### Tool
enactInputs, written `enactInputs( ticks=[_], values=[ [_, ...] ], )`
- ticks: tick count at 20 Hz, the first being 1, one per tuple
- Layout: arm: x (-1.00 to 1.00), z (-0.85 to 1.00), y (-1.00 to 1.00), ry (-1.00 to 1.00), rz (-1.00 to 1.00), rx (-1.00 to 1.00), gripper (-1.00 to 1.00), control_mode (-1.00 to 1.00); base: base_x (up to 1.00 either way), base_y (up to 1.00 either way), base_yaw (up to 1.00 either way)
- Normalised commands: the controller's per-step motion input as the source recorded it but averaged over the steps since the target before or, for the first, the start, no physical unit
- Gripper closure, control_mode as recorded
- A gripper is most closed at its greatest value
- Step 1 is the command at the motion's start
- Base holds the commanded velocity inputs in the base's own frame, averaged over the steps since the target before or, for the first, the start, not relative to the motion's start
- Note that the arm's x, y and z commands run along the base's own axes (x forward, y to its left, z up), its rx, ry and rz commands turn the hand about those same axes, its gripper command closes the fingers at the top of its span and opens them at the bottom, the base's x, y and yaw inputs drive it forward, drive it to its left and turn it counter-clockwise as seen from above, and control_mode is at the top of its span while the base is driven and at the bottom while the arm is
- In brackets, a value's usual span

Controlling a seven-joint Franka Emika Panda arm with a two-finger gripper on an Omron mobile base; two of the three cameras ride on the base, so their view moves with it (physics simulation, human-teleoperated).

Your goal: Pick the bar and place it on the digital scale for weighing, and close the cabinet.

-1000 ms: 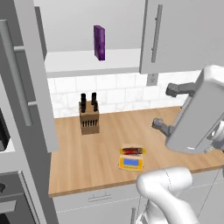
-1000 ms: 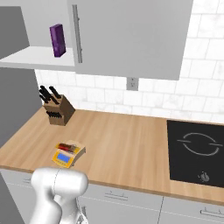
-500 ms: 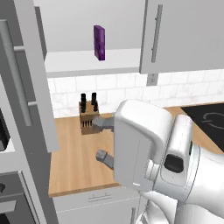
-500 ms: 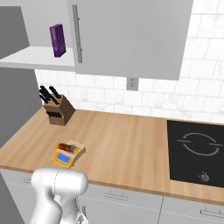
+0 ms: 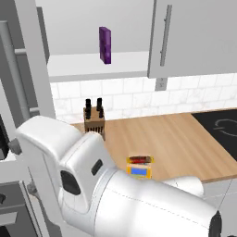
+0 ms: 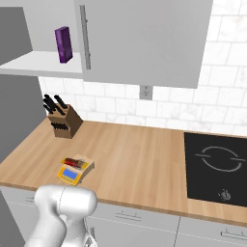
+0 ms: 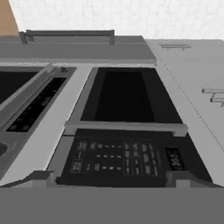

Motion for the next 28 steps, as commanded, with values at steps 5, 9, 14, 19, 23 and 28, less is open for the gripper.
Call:
enactInputs(
  ticks=[5, 9, 14, 19, 23, 28],
  values=[
    [0.32, -0.01, 0.38, 0.35, 0.0, -0.02, -1.0, -1.0, 0.0, 0.0, 0.0],
    [0.61, 0.0, 0.05, 0.22, 0.0, 0.0, -1.0, -1.0, 0.0, 0.0, 0.0],
    [0.6, -0.07, 0.0, 0.02, 0.0, 0.0, -1.0, -1.0, 0.0, 0.0, 0.0],
    [0.59, -0.09, 0.02, 0.0, 0.0, 0.0, -1.0, -1.0, 0.0, 0.0, 0.0],
    [0.61, -0.11, 0.0, 0.0, 0.0, 0.0, -1.0, -1.0, 0.0, 0.0, 0.0],
    [0.62, -0.12, 0.0, 0.0, 0.0, 0.0, -1.0, -1.0, 0.0, 0.0, 0.0]
  ],
)
